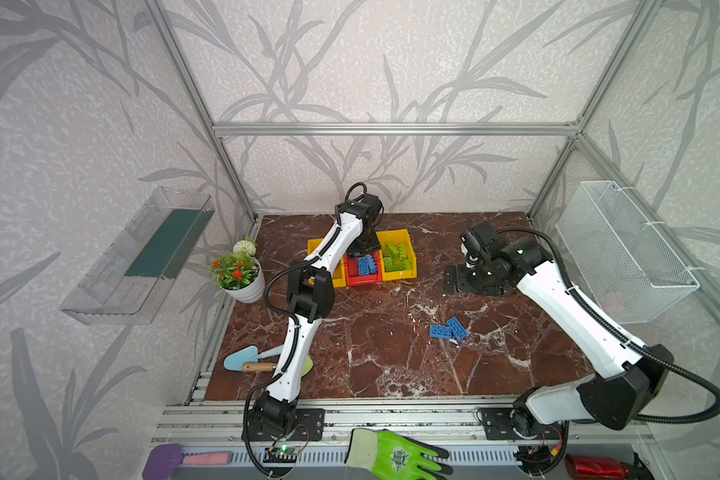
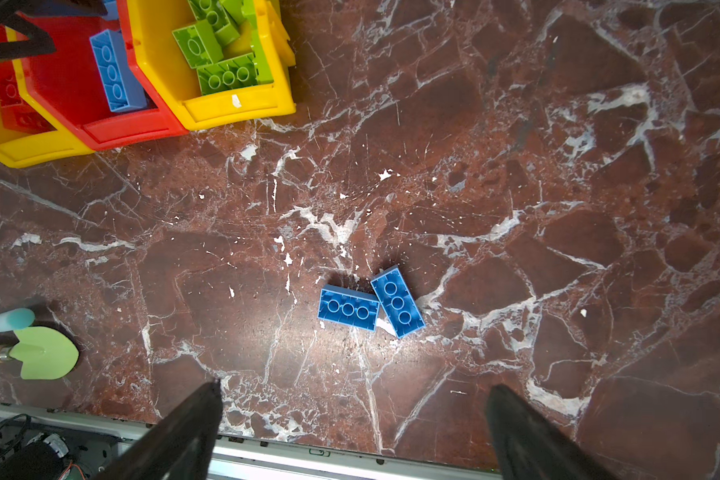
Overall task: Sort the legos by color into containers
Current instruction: 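Carry the blue brick over the red bin and open the left gripper, then move the left gripper down to the two remaining blue bricks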
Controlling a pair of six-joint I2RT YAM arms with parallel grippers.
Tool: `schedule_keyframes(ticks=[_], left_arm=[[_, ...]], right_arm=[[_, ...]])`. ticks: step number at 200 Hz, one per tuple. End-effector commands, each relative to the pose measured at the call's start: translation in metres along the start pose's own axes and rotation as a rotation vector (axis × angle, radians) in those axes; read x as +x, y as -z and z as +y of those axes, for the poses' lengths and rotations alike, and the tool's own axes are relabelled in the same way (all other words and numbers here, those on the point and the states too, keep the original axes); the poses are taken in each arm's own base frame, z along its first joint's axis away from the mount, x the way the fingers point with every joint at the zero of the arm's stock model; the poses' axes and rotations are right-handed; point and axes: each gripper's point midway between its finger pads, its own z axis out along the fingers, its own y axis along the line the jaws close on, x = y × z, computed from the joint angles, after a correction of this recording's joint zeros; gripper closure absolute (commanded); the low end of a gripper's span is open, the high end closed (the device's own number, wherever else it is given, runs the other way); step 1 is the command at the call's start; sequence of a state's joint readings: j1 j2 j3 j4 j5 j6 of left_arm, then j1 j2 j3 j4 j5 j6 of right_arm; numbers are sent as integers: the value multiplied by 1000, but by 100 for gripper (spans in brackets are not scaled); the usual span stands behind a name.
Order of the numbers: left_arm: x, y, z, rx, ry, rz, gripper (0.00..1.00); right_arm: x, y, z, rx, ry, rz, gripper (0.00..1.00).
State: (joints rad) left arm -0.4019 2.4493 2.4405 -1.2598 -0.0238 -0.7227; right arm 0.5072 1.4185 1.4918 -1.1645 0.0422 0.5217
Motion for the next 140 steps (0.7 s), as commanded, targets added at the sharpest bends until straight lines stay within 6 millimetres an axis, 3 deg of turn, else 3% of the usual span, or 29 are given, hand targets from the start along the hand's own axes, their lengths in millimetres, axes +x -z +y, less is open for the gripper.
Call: schedule_keyframes(ticks=[1, 17, 53, 102, 118, 140], left_arm=[[21, 32, -10, 22, -70, -12, 32], [46, 47, -24, 48, -115, -24, 32], [128, 63, -66, 149, -204, 22, 29], [244, 62, -111, 178, -451, 54, 21], [271, 62, -121, 190, -562, 36, 21], [295, 62, -128, 174, -762, -14, 20]], right_arm=[[24, 11, -21, 24, -13, 37, 1], [39, 16, -37, 43, -32, 42, 1], [75, 33, -67, 64, -47, 47, 1], [121, 53, -81, 8, -18, 45, 1], [134, 58, -86, -5, -12, 38, 1], [151, 63, -90, -22, -10, 39, 1]])
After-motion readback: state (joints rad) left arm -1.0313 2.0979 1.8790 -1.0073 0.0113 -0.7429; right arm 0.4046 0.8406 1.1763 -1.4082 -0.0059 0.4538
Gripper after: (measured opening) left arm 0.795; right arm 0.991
